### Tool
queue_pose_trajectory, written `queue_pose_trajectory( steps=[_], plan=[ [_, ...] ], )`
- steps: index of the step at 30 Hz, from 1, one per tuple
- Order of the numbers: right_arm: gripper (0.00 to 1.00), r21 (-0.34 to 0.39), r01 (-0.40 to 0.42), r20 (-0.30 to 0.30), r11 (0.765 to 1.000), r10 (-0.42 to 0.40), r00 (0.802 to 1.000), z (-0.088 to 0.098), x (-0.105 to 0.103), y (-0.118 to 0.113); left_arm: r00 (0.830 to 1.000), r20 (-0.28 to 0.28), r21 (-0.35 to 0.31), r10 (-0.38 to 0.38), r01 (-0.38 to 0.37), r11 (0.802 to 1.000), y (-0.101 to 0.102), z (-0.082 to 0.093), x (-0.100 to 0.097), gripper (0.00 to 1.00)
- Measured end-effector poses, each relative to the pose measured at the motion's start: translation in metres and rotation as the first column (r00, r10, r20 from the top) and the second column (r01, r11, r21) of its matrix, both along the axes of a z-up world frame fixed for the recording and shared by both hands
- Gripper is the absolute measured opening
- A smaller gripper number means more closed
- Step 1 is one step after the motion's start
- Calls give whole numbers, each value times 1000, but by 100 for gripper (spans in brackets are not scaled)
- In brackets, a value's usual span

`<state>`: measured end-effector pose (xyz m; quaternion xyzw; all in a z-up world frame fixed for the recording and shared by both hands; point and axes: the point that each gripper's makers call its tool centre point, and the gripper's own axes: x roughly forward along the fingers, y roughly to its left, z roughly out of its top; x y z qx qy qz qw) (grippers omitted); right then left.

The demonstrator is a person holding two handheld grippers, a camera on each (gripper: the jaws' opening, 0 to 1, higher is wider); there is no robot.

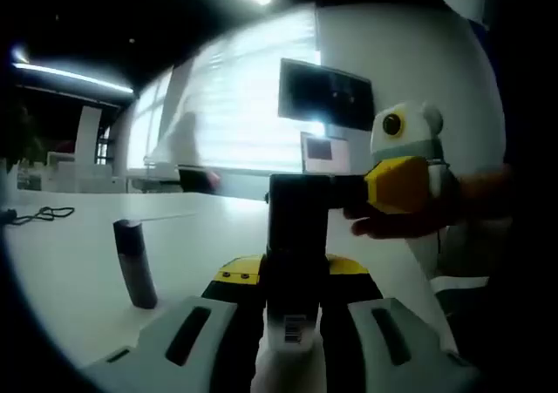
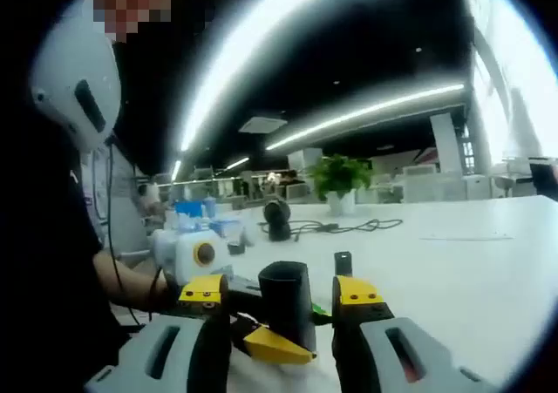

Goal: Pick up cosmetic bottle twist off cap place on table pick up cap screw tight cap place on table

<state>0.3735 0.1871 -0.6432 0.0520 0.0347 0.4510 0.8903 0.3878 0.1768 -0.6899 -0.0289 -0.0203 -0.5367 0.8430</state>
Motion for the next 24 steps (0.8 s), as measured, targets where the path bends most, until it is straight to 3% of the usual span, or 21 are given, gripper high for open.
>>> queue_pose_trajectory(
  steps=[3, 8, 12, 15, 20, 24],
  plan=[
    [39, 4, -74, 11, 997, 74, 997, 5, 0, -4, 1000, -3, 2, -17, 17, 1000, -2, 0, -1, 14],
    [36, -20, -97, 38, 995, 97, 995, 6, 7, -7, 1000, -21, 21, -5, 6, 1000, -5, -1, 5, 14],
    [36, -6, -165, 35, 986, 165, 986, 7, 4, -6, 1000, -19, 49, 15, -14, 999, -3, -3, 11, 14],
    [36, 15, -197, 45, 980, 196, 980, 11, 4, -5, 999, -36, -1, -8, 8, 1000, -1, -3, 8, 14],
    [36, 26, -219, 61, 975, 217, 974, 14, 11, -5, 1000, -1, 20, -15, 15, 1000, -1, -3, 6, 14],
    [33, -10, -326, 38, 945, 326, 944, 6, 0, 2, 1000, -6, 18, -25, 25, 1000, -3, -3, 6, 14]
  ],
)
